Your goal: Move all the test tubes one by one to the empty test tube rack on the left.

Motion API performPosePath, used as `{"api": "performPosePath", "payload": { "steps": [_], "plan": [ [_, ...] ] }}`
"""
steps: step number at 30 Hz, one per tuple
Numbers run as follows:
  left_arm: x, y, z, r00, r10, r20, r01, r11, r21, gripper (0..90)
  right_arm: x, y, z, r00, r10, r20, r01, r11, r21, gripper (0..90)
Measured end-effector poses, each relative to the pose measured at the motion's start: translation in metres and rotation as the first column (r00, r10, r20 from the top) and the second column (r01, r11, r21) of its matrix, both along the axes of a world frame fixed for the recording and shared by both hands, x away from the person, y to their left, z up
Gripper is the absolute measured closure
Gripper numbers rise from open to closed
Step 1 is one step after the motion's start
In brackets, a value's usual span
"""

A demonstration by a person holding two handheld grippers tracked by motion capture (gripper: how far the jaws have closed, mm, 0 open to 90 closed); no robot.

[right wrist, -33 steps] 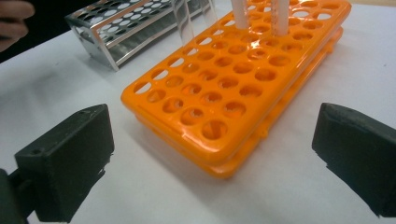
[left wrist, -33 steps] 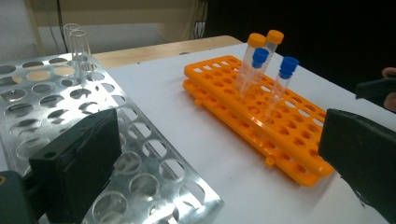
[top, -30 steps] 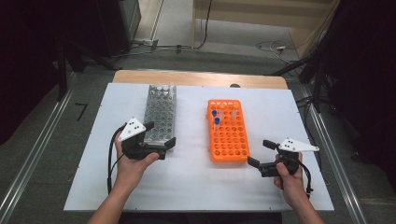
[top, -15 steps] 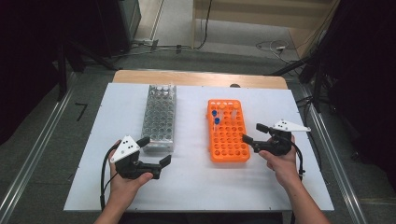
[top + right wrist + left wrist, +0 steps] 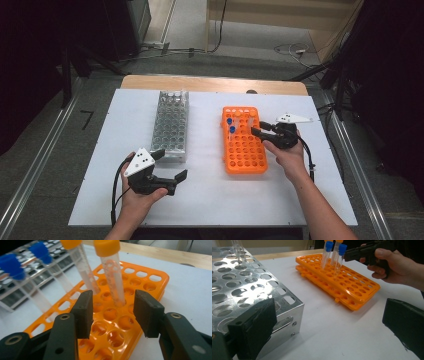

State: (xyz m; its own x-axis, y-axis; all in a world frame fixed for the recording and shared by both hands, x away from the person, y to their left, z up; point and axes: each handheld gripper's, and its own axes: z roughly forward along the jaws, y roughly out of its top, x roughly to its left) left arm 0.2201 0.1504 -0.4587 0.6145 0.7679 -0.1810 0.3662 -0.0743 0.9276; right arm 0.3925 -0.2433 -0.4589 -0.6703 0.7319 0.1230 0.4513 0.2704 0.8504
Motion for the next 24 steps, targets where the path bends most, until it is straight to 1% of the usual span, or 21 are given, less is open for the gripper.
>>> {"api": "performPosePath", "payload": {
  "steps": [3, 5, 9, 11, 15, 18, 21, 24],
  "plan": [
    [0.0, 0.0, 0.0, 1.0, 0.002, -0.002, -0.002, 1.0, 0.002, 0.0, 0.008, 0.004, -0.005, 1.0, -0.003, 0.005, 0.003, 0.9998, -0.021, 53.8],
    [0.0, 0.001, -0.001, 1.0, 0.003, -0.003, -0.003, 1.0, 0.004, 0.0, 0.012, 0.006, -0.008, 0.9999, -0.009, -0.007, 0.008, 0.9992, -0.038, 55.3],
    [0.0, 0.001, -0.001, 1.0, 0.002, -0.002, -0.002, 1.0, 0.001, 0.0, 0.018, 0.009, -0.01, 0.9999, -0.008, -0.007, 0.008, 0.9991, -0.042, 59.2],
    [0.0, 0.001, -0.001, 1.0, 0.004, -0.003, -0.004, 1.0, -0.005, 0.0, 0.02, 0.01, -0.011, 1.0, -0.003, -0.006, 0.003, 0.9991, -0.043, 60.4],
    [0.001, 0.002, -0.001, 1.0, 0.006, -0.005, -0.006, 1.0, -0.002, 0.0, 0.024, 0.014, -0.012, 0.9998, 0.017, -0.005, -0.017, 0.9985, -0.053, 62.8],
    [0.001, 0.002, -0.001, 1.0, 0.004, -0.009, -0.004, 1.0, -0.004, 0.0, 0.025, 0.016, -0.014, 0.9998, 0.021, 0.002, -0.021, 0.9977, -0.065, 65.4],
    [0.001, 0.001, -0.001, 0.9999, 0.004, -0.01, -0.005, 1.0, -0.005, 0.0, 0.026, 0.017, -0.015, 0.9998, 0.02, 0.007, -0.019, 0.9978, -0.063, 67.1],
    [0.002, 0.001, -0.002, 0.9999, 0.004, -0.011, -0.004, 1.0, -0.002, 0.0, 0.024, 0.019, -0.015, 0.9996, 0.017, 0.022, -0.015, 0.9968, -0.079, 70.5]
  ]
}}
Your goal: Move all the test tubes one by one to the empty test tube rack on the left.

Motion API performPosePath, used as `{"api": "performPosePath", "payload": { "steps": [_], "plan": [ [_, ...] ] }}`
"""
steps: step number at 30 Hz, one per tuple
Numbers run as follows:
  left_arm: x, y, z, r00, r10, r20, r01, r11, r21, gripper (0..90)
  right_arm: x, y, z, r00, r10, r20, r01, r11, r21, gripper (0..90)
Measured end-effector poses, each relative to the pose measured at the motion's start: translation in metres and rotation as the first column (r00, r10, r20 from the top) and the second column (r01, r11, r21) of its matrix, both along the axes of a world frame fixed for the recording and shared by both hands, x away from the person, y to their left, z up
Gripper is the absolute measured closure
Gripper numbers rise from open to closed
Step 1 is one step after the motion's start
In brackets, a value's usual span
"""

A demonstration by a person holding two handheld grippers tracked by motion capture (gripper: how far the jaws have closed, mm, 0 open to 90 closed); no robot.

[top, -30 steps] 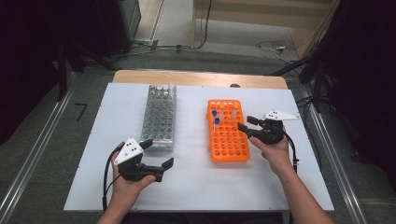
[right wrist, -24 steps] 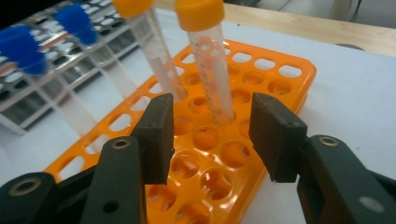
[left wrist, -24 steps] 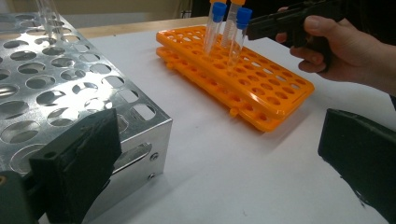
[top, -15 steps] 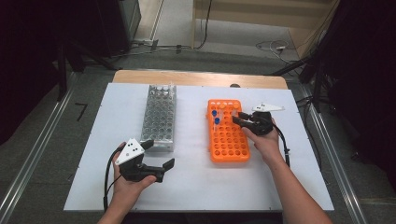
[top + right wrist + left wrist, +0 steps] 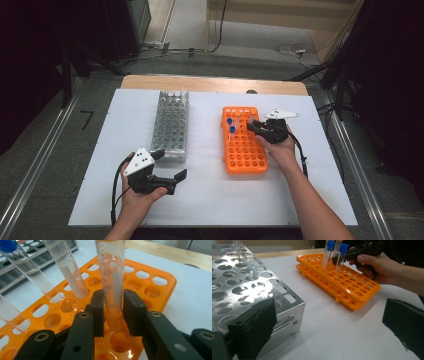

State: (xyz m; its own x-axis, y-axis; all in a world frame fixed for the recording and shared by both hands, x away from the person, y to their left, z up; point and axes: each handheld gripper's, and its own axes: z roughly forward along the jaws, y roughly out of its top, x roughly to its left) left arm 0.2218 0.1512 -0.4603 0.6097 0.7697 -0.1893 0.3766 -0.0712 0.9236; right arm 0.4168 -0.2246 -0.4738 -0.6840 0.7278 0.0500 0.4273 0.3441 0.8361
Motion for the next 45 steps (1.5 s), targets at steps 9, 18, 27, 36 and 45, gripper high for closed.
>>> {"api": "performPosePath", "payload": {
  "steps": [9, 18, 27, 36, 45],
  "plan": [
    [0.001, -0.002, -0.001, 1.0, -0.008, 0.002, 0.008, 1.0, 0.002, 0.0, -0.001, 0.001, 0.001, 0.9998, -0.014, 0.015, 0.014, 0.9998, 0.013, 73.1],
    [0.002, -0.004, -0.001, 0.9999, -0.012, 0.001, 0.012, 0.9999, 0.001, 0.0, -0.007, -0.006, 0.014, 0.9991, -0.029, 0.032, 0.027, 0.9979, 0.059, 73.2],
    [0.002, -0.009, -0.001, 0.9997, -0.023, 0.002, 0.023, 0.9997, 0.004, 0.0, -0.023, -0.014, 0.032, 0.9983, 0.01, 0.058, -0.015, 0.9957, 0.091, 73.2],
    [0.002, -0.01, 0.0, 0.9996, -0.028, 0.003, 0.028, 0.9996, 0.005, 0.0, -0.052, -0.015, 0.04, 0.9963, 0.051, 0.069, -0.057, 0.9946, 0.087, 73.1],
    [0.002, -0.014, 0.0, 0.9995, -0.033, 0.002, 0.033, 0.9995, 0.004, 0.0, -0.085, -0.011, 0.041, 0.9919, 0.105, 0.072, -0.111, 0.9904, 0.083, 73.1]
  ]
}}
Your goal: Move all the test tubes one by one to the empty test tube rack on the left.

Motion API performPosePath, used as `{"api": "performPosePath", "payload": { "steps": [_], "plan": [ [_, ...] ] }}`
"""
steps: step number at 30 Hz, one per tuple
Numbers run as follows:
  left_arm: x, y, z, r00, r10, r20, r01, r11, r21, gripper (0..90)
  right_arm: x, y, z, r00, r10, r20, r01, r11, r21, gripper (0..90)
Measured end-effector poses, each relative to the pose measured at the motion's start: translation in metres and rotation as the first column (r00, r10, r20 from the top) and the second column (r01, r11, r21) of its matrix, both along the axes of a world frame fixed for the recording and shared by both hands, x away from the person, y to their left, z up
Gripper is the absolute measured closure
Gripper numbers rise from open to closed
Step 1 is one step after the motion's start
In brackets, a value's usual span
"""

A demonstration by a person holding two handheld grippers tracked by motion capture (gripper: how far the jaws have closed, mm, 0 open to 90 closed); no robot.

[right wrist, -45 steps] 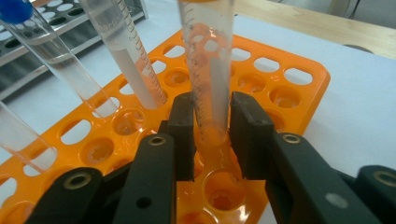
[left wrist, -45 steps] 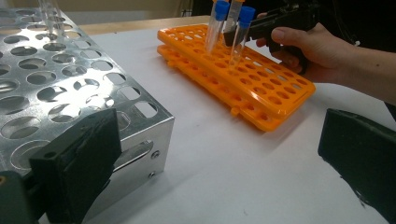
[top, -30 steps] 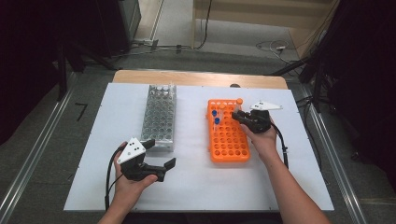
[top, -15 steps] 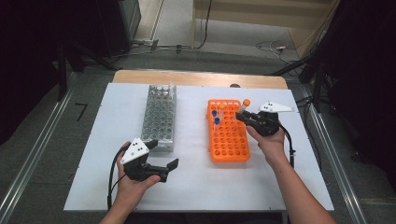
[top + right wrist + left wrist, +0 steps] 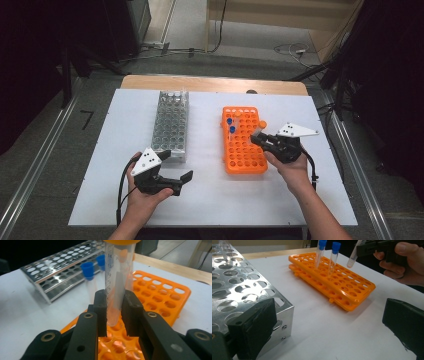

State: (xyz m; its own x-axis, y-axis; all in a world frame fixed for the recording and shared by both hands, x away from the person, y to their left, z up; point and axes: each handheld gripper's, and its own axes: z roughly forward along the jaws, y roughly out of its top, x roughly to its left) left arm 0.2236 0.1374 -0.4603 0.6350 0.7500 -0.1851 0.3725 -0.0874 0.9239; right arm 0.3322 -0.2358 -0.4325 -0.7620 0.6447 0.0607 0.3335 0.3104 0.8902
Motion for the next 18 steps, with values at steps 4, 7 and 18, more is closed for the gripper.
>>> {"api": "performPosePath", "payload": {
  "steps": [4, 7, 18],
  "plan": [
    [0.0, -0.001, 0.0, 1.0, -0.008, -0.003, 0.008, 1.0, 0.0, 0.0, -0.014, 0.001, 0.001, 0.9999, 0.016, 0.004, -0.016, 0.9998, 0.01, 73.1],
    [0.001, -0.003, 0.0, 0.9999, -0.012, -0.001, 0.012, 0.9999, 0.0, 0.0, -0.026, 0.003, 0.001, 0.9996, 0.028, 0.009, -0.029, 0.9994, 0.021, 73.1],
    [-0.003, -0.009, 0.003, 0.9994, -0.033, 0.009, 0.033, 0.9995, 0.005, 0.0, -0.066, 0.006, -0.003, 0.9969, 0.079, 0.005, -0.079, 0.9965, 0.027, 73.1]
  ]
}}
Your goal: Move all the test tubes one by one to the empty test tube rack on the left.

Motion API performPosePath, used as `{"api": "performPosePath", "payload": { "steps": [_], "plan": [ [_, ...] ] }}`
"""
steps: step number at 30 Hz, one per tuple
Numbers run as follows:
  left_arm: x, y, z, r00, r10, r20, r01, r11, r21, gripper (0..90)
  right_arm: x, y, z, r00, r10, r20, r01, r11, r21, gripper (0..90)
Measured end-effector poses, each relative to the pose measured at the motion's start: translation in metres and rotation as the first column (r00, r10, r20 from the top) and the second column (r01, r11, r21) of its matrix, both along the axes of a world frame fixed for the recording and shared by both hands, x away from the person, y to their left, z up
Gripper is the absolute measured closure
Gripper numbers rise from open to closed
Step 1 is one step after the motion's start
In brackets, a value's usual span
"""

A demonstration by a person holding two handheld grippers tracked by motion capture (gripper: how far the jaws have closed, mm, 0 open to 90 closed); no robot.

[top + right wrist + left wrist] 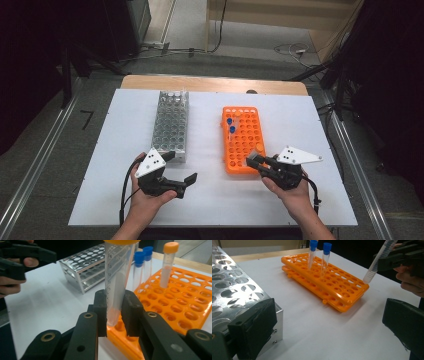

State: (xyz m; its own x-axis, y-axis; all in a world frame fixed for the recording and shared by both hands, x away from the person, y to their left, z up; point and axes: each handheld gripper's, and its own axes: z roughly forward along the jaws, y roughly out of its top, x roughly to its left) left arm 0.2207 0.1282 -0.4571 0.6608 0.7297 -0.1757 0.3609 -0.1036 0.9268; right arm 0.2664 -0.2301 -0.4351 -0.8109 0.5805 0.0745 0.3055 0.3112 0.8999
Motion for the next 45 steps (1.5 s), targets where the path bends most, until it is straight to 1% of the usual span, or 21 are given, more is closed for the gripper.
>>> {"api": "performPosePath", "payload": {
  "steps": [6, 8, 9, 13, 14, 17, 24, 29, 33, 36, 41, 45],
  "plan": [
    [-0.003, -0.004, 0.002, 0.9999, -0.015, 0.005, 0.015, 0.9999, -0.001, 0.0, -0.018, 0.005, -0.002, 0.9995, 0.031, -0.01, -0.031, 0.9995, 0.0, 73.1],
    [-0.003, -0.005, 0.002, 0.9998, -0.019, 0.008, 0.019, 0.9998, -0.001, 0.0, -0.02, 0.006, -0.003, 0.9993, 0.035, -0.011, -0.035, 0.9994, -0.002, 73.1],
    [-0.004, -0.006, 0.003, 0.9997, -0.024, 0.009, 0.024, 0.9997, 0.001, 0.0, -0.024, 0.01, -0.004, 0.9986, 0.051, -0.012, -0.051, 0.9986, -0.008, 73.1],
    [-0.005, -0.01, 0.004, 0.9994, -0.034, 0.01, 0.034, 0.9994, -0.001, 0.0, -0.029, 0.02, -0.008, 0.9965, 0.081, -0.019, -0.081, 0.9965, -0.02, 73.1],
    [-0.005, -0.011, 0.004, 0.9992, -0.039, 0.013, 0.039, 0.9992, 0.004, 0.0, -0.029, 0.022, -0.009, 0.9958, 0.089, -0.02, -0.09, 0.9956, -0.026, 73.1],
    [-0.006, -0.014, 0.004, 0.9987, -0.048, 0.014, 0.048, 0.9988, 0.003, 0.0, -0.031, 0.03, -0.014, 0.9939, 0.106, -0.032, -0.107, 0.9935, -0.039, 73.1],
    [-0.007, -0.018, 0.005, 0.998, -0.062, 0.013, 0.062, 0.9981, 0.0, 0.0, -0.033, 0.045, -0.021, 0.9906, 0.129, -0.045, -0.132, 0.9893, -0.061, 73.1],
    [-0.007, -0.022, 0.006, 0.9972, -0.073, 0.015, 0.073, 0.9973, 0.0, 0.0, -0.034, 0.054, -0.024, 0.9884, 0.142, -0.053, -0.146, 0.9872, -0.065, 73.1],
    [-0.008, -0.025, 0.006, 0.9965, -0.082, 0.018, 0.082, 0.9966, -0.009, 0.0, -0.035, 0.059, -0.025, 0.9873, 0.15, -0.054, -0.153, 0.9857, -0.07, 73.1],
    [-0.008, -0.028, 0.007, 0.9955, -0.093, 0.017, 0.093, 0.9956, -0.007, 0.3, -0.035, 0.062, -0.025, 0.9868, 0.151, -0.058, -0.155, 0.9854, -0.07, 73.0],
    [-0.008, -0.034, 0.009, 0.9915, -0.128, 0.023, 0.128, 0.9916, -0.019, 4.6, -0.036, 0.068, -0.026, 0.985, 0.161, -0.062, -0.166, 0.9833, -0.075, 73.1],
    [-0.009, -0.039, 0.01, 0.9863, -0.162, 0.031, 0.163, 0.9864, -0.025, 12.3, -0.036, 0.072, -0.027, 0.9837, 0.169, -0.062, -0.174, 0.9815, -0.08, 73.1]
  ]
}}
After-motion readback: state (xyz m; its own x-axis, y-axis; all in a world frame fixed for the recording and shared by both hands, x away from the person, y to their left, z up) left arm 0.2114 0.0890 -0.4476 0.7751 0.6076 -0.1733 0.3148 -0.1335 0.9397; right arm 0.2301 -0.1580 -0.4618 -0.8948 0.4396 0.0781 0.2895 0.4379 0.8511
